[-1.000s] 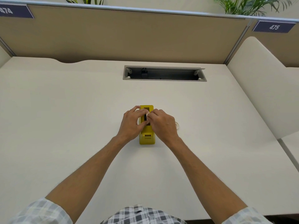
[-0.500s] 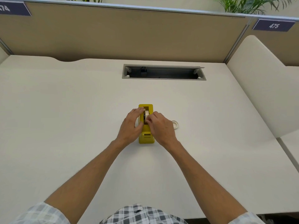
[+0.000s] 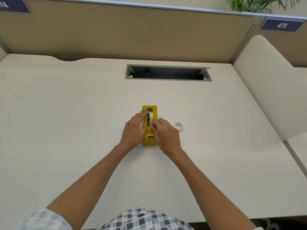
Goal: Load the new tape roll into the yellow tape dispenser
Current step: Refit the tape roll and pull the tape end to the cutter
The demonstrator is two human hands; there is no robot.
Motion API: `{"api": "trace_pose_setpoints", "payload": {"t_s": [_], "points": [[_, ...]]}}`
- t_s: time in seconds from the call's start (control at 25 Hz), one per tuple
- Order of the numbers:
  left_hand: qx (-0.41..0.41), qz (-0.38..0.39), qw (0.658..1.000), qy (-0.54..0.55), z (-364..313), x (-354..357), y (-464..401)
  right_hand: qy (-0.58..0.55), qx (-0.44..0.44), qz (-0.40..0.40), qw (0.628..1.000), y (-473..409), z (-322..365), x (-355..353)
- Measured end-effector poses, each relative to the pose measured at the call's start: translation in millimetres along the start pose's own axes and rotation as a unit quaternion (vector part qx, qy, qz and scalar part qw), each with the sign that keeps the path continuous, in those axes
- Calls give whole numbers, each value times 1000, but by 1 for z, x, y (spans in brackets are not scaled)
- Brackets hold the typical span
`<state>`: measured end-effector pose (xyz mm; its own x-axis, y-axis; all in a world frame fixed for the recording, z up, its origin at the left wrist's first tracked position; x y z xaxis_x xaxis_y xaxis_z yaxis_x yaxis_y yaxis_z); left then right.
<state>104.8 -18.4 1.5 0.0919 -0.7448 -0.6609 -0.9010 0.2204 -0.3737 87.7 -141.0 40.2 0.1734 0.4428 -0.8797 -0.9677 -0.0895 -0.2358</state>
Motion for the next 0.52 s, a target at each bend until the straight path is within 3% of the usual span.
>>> {"api": "trace_pose_setpoints", "payload": {"t_s": [0.52], "points": [[-3, 13, 999, -32, 4, 2, 1, -6, 1, -17, 1000, 30, 5, -12]]}}
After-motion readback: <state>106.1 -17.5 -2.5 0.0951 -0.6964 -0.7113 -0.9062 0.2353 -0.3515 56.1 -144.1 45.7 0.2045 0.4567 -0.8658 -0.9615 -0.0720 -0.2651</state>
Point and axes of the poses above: each hand's wrist, its own y-axis away from the middle knuckle, its own x-axis out of the palm, z = x × y, the point moved 7 cm from there along -y, towards the middle knuckle, and after that the axes turned 15 degrees about x, right-handed, at the moved point
